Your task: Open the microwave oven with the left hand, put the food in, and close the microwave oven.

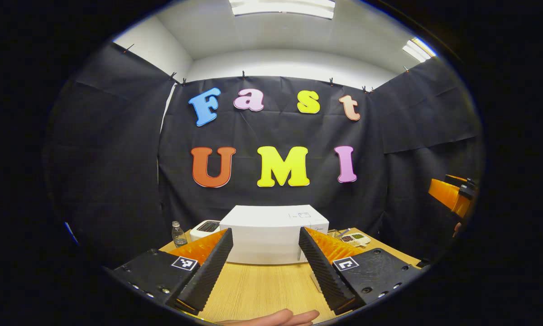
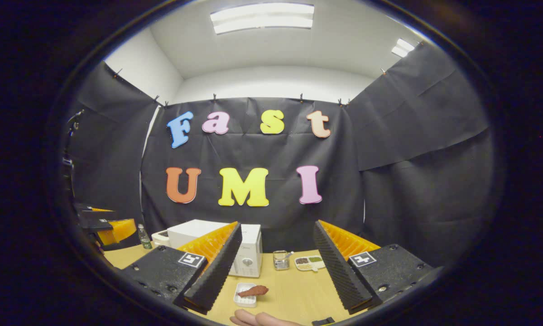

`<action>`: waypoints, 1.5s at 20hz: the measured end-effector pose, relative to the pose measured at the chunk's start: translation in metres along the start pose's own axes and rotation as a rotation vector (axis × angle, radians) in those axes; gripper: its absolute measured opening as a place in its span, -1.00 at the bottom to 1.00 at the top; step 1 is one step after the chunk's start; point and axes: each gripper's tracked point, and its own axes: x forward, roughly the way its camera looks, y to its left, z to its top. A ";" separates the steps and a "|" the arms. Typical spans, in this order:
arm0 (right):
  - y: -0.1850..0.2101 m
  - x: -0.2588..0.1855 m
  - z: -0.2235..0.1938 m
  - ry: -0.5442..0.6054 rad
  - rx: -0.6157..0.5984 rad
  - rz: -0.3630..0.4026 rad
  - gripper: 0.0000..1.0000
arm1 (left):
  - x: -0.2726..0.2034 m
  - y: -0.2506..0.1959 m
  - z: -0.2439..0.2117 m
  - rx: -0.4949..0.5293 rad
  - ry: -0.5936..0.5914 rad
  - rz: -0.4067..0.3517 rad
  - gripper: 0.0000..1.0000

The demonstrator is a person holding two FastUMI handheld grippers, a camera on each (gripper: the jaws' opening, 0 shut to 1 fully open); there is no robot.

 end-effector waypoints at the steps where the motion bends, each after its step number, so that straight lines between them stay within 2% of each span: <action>1: -0.001 0.001 0.002 -0.010 0.006 -0.002 1.00 | 0.013 0.000 -0.007 -0.014 0.014 -0.006 0.85; 6: -0.007 0.010 0.002 -0.039 0.006 -0.001 1.00 | 0.076 -0.011 -0.038 -0.040 0.042 -0.028 0.84; 7: -0.010 0.012 0.000 -0.040 0.007 -0.002 0.84 | 0.090 -0.015 -0.047 -0.046 0.051 -0.032 0.84; 8: -0.015 0.014 -0.002 -0.038 0.007 -0.004 1.00 | 0.103 -0.019 -0.055 -0.046 0.059 -0.041 0.84; 14: -0.036 0.022 -0.021 -0.023 -0.007 -0.010 1.00 | 0.177 -0.061 -0.118 -0.048 0.115 -0.095 0.84; 18: -0.047 0.028 -0.036 -0.006 -0.036 -0.007 1.00 | 0.224 -0.088 -0.150 -0.029 0.110 -0.122 0.84; 22: -0.062 0.035 -0.054 0.028 -0.047 -0.013 1.00 | 0.261 -0.116 -0.191 -0.009 0.163 -0.137 0.84; 25: -0.077 0.041 -0.069 0.054 -0.059 -0.021 1.00 | 0.283 -0.122 -0.212 0.009 0.188 -0.129 0.87; 26: -0.081 0.043 -0.075 0.066 -0.063 -0.025 0.84 | 0.285 -0.123 -0.217 0.014 0.191 -0.130 0.87; 27: -0.086 0.045 -0.080 0.077 -0.060 -0.032 1.00 | 0.288 -0.123 -0.216 0.013 0.181 -0.123 0.87; 28: -0.091 0.047 -0.084 0.088 -0.053 -0.039 1.00 | 0.291 -0.120 -0.216 0.021 0.172 -0.106 0.79; 29: -0.094 0.049 -0.088 0.099 -0.045 -0.044 1.00 | 0.295 -0.121 -0.214 0.011 0.156 -0.117 0.51; 30: -0.098 0.050 -0.093 0.111 -0.038 -0.050 1.00 | 0.298 -0.128 -0.216 -0.007 0.158 -0.137 0.49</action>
